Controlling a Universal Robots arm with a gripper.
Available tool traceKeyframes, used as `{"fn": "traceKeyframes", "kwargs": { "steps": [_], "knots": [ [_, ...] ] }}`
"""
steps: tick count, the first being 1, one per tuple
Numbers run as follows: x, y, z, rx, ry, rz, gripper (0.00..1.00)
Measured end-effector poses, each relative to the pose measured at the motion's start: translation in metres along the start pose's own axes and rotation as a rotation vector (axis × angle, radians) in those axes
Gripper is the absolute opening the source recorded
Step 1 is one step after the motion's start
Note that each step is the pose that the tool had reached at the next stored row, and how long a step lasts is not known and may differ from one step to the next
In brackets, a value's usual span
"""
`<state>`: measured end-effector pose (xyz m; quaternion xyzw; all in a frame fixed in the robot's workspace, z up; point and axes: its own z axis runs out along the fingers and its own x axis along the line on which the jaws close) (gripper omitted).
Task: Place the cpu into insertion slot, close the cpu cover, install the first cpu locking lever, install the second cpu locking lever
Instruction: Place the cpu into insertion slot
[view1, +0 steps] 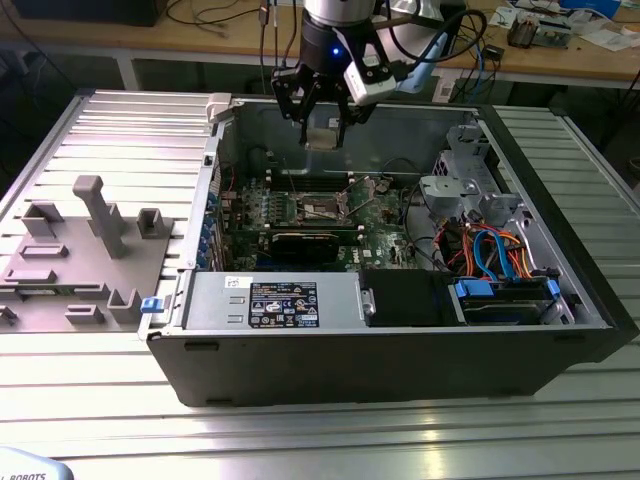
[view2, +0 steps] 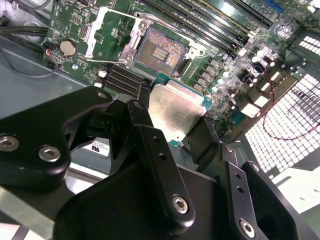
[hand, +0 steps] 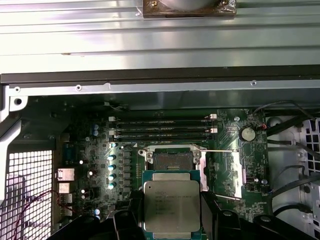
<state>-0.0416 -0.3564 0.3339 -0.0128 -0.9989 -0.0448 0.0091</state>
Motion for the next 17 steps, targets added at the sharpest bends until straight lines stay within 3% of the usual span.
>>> {"fn": "traceKeyframes", "kwargs": {
  "steps": [17],
  "knots": [
    [-0.0001,-0.0004,0.0046,0.0000,0.0000,0.000,0.55]
  ]
}}
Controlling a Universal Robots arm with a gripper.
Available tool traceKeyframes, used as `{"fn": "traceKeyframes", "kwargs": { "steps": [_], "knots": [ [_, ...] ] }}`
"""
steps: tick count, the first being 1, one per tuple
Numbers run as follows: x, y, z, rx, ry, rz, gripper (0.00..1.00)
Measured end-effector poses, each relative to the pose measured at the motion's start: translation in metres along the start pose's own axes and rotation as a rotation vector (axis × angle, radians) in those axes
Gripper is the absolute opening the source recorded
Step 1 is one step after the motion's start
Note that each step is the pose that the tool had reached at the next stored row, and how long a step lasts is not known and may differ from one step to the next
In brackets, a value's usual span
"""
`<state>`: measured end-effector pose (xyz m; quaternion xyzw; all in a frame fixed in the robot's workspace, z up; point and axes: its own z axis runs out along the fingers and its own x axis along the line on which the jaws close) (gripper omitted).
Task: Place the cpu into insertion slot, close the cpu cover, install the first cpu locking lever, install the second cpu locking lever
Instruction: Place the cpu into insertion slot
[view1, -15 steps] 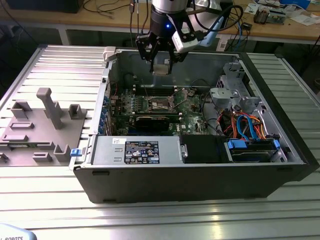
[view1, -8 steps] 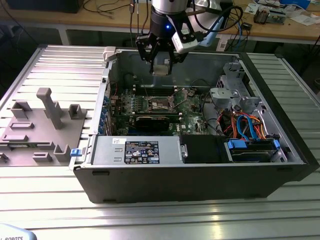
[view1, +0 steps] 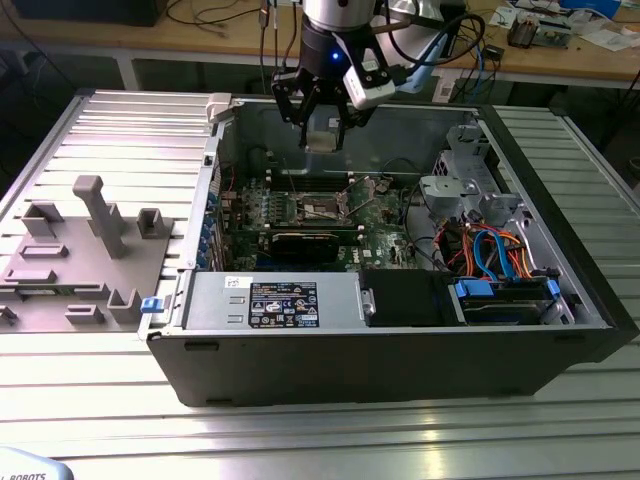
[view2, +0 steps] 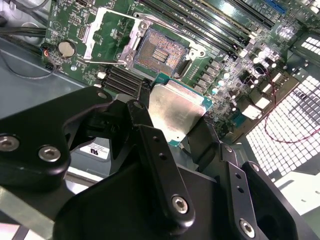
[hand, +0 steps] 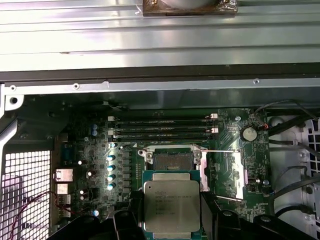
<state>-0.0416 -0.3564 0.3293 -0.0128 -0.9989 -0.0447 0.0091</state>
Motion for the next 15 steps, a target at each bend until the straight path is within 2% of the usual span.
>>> {"fn": "traceKeyframes", "kwargs": {
  "steps": [15],
  "knots": [
    [-0.0001,-0.0004,0.0048,0.0000,0.0000,0.000,0.55]
  ]
}}
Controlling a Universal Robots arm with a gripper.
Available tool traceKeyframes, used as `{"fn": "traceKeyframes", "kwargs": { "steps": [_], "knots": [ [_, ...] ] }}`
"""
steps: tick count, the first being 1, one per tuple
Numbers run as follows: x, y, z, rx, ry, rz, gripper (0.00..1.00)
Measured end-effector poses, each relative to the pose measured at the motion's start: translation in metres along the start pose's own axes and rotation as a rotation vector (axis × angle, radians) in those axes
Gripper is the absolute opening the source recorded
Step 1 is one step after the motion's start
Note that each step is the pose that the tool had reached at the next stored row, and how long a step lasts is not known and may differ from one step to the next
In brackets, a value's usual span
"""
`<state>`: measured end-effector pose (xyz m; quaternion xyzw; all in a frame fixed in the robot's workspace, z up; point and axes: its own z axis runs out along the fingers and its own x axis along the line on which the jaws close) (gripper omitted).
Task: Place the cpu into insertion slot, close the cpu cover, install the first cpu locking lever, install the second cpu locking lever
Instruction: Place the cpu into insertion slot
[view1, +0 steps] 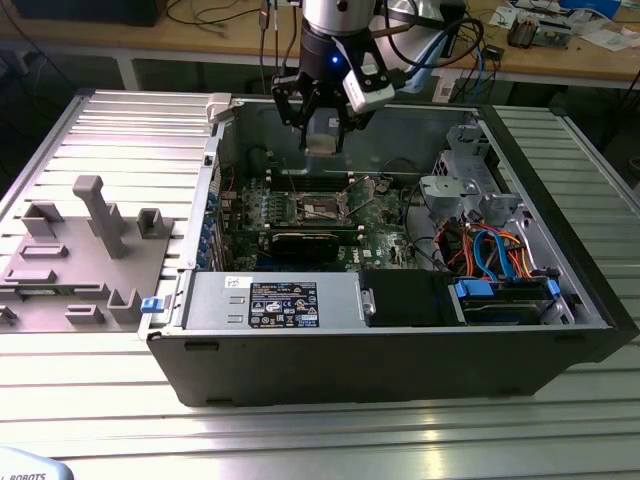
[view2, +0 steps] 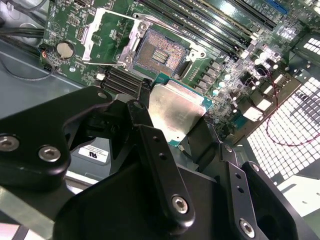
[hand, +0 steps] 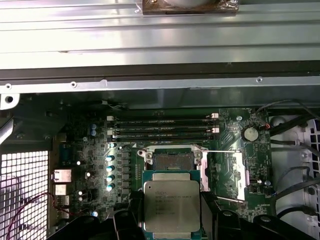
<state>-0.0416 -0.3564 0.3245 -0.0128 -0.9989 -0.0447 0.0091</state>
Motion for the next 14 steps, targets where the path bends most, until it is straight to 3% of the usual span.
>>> {"fn": "traceKeyframes", "kwargs": {
  "steps": [14],
  "knots": [
    [-0.0001,-0.0003,0.0036,0.0000,0.0000,0.000,0.55]
  ]
}}
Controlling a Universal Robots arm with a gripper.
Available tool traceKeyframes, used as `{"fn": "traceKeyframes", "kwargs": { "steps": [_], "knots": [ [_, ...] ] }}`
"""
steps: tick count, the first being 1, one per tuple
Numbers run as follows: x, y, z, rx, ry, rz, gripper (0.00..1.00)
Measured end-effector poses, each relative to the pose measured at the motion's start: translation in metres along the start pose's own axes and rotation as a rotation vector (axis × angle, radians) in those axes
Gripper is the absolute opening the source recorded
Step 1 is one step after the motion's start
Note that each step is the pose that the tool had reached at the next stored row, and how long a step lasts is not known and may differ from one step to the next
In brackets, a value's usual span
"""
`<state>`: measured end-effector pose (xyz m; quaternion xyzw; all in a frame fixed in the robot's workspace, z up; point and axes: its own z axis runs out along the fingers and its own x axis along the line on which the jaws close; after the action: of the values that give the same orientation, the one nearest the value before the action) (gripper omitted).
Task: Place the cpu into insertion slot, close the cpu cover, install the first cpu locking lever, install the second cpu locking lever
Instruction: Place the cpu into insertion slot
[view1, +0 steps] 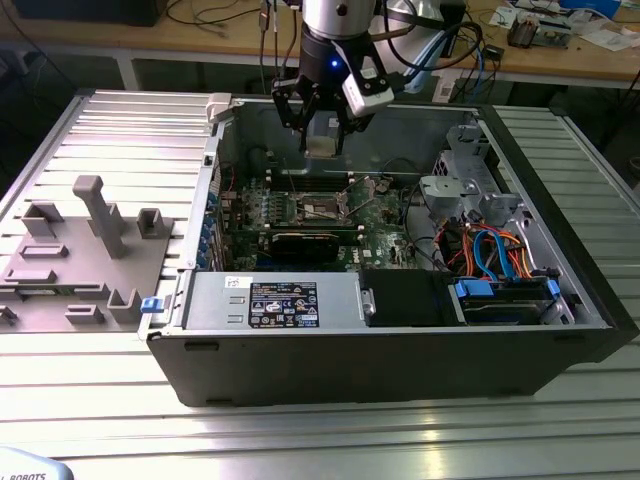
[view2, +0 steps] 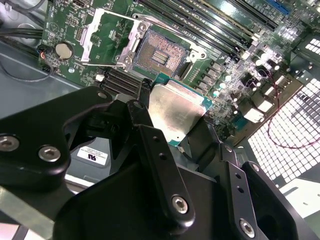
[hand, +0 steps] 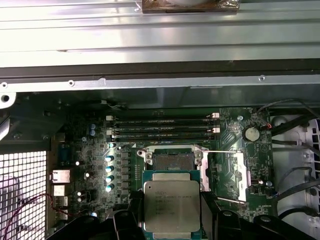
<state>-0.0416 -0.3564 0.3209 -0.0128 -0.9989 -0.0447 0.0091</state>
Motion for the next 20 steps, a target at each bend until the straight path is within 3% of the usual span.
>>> {"fn": "traceKeyframes", "kwargs": {
  "steps": [20],
  "knots": [
    [-0.0001,-0.0004,0.0049,0.0000,0.0000,0.000,0.55]
  ]
}}
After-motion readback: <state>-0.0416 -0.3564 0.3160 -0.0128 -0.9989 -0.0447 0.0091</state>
